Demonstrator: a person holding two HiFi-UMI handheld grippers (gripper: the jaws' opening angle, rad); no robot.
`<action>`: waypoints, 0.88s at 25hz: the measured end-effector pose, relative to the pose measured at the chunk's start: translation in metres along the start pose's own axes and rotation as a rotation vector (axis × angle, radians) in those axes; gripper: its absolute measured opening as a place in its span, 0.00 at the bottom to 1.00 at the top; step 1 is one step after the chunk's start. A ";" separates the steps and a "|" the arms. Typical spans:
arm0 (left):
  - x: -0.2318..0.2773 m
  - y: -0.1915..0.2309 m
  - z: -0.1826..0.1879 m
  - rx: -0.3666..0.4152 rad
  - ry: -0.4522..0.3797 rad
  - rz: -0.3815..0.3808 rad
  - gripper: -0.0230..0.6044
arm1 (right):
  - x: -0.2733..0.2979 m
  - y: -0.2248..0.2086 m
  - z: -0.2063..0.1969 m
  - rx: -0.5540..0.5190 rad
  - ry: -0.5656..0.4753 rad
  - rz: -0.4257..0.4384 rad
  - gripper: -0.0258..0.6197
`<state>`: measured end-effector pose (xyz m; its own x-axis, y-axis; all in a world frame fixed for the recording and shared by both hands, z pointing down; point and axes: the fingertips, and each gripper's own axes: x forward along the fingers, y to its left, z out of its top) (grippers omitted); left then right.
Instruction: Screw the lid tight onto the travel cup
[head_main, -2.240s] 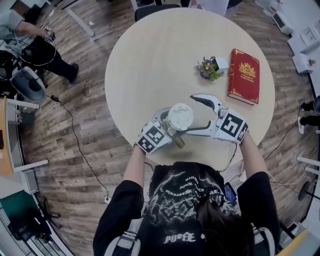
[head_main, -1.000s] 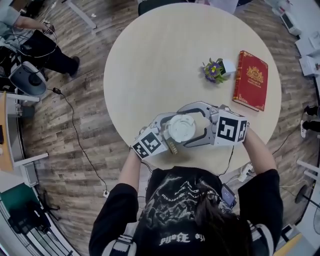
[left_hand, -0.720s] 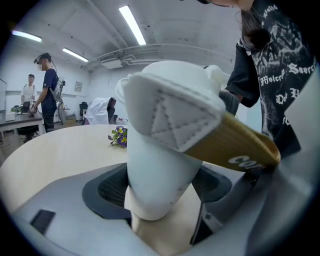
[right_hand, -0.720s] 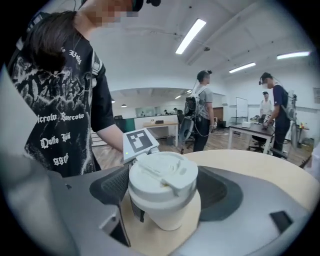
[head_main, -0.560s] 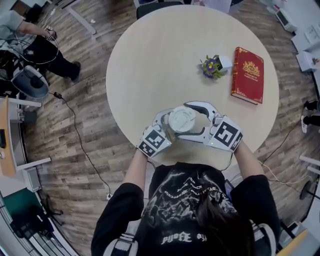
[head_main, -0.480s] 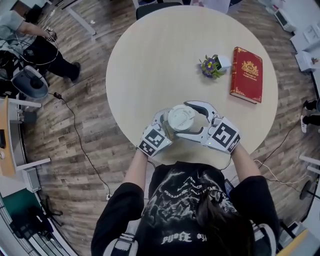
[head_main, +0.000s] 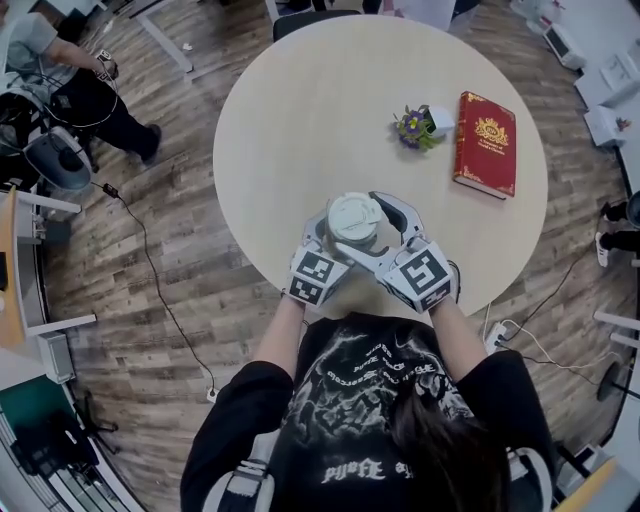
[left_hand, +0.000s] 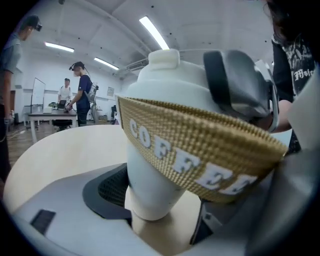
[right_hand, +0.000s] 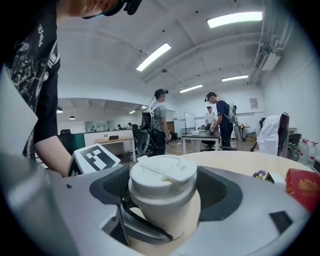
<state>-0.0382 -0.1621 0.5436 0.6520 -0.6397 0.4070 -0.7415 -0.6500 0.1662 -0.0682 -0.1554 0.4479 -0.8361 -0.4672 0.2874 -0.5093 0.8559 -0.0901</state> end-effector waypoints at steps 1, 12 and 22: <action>-0.001 0.001 0.000 -0.008 -0.006 0.023 0.68 | 0.000 0.000 0.000 0.005 -0.005 -0.021 0.70; -0.003 0.004 -0.001 -0.044 -0.052 0.143 0.68 | 0.000 0.000 -0.004 0.030 -0.002 -0.135 0.71; 0.000 0.000 -0.001 0.022 -0.040 -0.029 0.68 | -0.019 -0.001 0.008 -0.050 0.033 0.268 0.75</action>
<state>-0.0384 -0.1612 0.5442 0.6796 -0.6356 0.3663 -0.7185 -0.6773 0.1578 -0.0536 -0.1491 0.4348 -0.9322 -0.2155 0.2909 -0.2590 0.9584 -0.1202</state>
